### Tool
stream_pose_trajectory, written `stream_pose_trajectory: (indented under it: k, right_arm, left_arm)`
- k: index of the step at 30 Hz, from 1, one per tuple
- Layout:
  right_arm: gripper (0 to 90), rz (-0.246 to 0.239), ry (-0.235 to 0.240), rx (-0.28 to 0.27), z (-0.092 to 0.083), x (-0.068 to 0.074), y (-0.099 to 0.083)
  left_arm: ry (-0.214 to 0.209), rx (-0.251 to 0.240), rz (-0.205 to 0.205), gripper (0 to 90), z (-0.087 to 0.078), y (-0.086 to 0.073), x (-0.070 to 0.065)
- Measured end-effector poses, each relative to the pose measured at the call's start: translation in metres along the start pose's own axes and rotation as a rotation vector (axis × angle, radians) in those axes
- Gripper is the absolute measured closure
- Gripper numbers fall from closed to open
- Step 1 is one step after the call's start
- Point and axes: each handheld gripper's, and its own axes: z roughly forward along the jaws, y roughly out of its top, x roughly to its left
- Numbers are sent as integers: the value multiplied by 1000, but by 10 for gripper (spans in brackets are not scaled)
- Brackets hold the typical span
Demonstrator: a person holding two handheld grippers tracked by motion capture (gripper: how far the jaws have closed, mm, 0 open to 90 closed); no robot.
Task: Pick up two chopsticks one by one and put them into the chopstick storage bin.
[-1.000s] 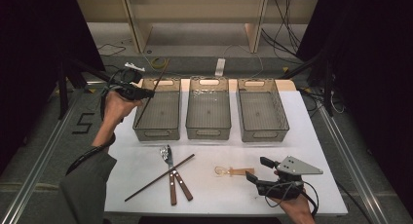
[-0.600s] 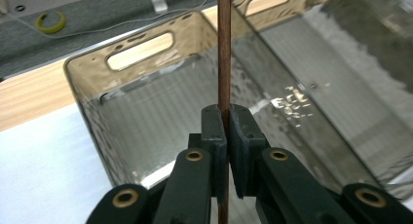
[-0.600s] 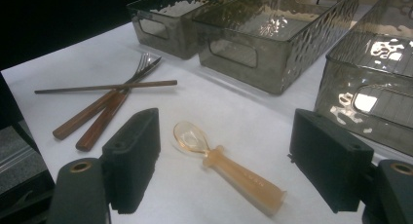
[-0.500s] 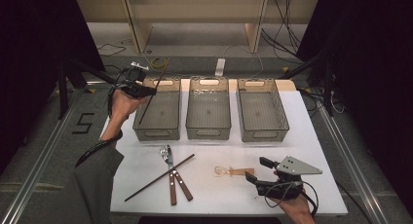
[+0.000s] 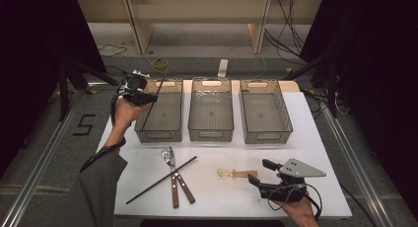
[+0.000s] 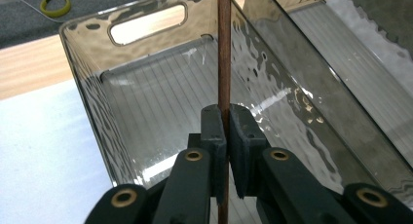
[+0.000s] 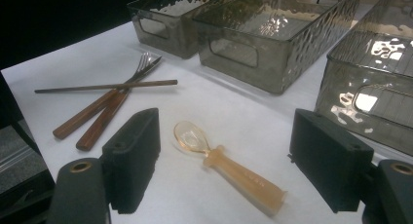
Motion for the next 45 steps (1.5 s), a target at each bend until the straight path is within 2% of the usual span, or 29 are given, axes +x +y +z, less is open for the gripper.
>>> stream_pose_trajectory:
  k: [8,10,12,13,15,16,18,19,20,22,24,28,32,34,35,39,41,45]
  right_arm:
    - [276,3,-1,-1,0,0,0]
    - [276,3,-2,0,0,0,0]
    - [276,2,-2,-1,0,0,0]
    - [276,2,-2,0,0,0,0]
    - [276,3,0,-1,1,-1,0]
    - [276,6,0,-1,0,-1,0]
    - [276,4,0,-2,0,-1,0]
    - [276,2,-2,-4,0,-1,0]
    - [276,2,-2,-4,0,-1,0]
    - [276,6,-3,-6,0,-1,0]
    - [276,5,-3,-6,-1,-1,0]
    - [276,4,-3,-6,-1,-1,0]
    - [276,2,-4,-6,-1,-1,0]
    - [276,4,-6,-5,-1,-1,0]
    - [276,7,-5,-6,-1,-1,0]
    - [276,2,-5,-7,-1,-1,0]
    - [276,8,2,-13,-2,0,1]
    - [276,7,0,-10,-3,-1,1]
  left_arm:
    - [7,47,-19,839,13,-10,1]
    - [11,62,-48,822,15,-11,3]
    - [-2,103,-65,753,15,-10,4]
    - [11,104,-69,714,14,-10,4]
    - [19,70,-97,638,11,-11,5]
    - [22,70,-98,610,11,-11,3]
    - [20,87,-76,586,10,-12,-1]
    - [10,87,-76,534,9,-13,-3]
    - [-4,87,-85,534,7,-13,-5]
    - [-49,103,-101,456,3,-14,-10]
    - [-67,112,-97,380,-1,-16,-14]
    - [-104,78,-86,347,-16,-24,-23]
    - [-138,61,-27,315,-31,-36,-36]
    - [-175,53,-6,309,-36,-44,-40]
    - [-189,60,-8,304,-38,-48,-41]
    - [-197,85,15,280,-40,-60,-46]
    - [-182,114,33,244,-41,-64,-48]
    - [-201,146,69,211,-42,-70,-55]
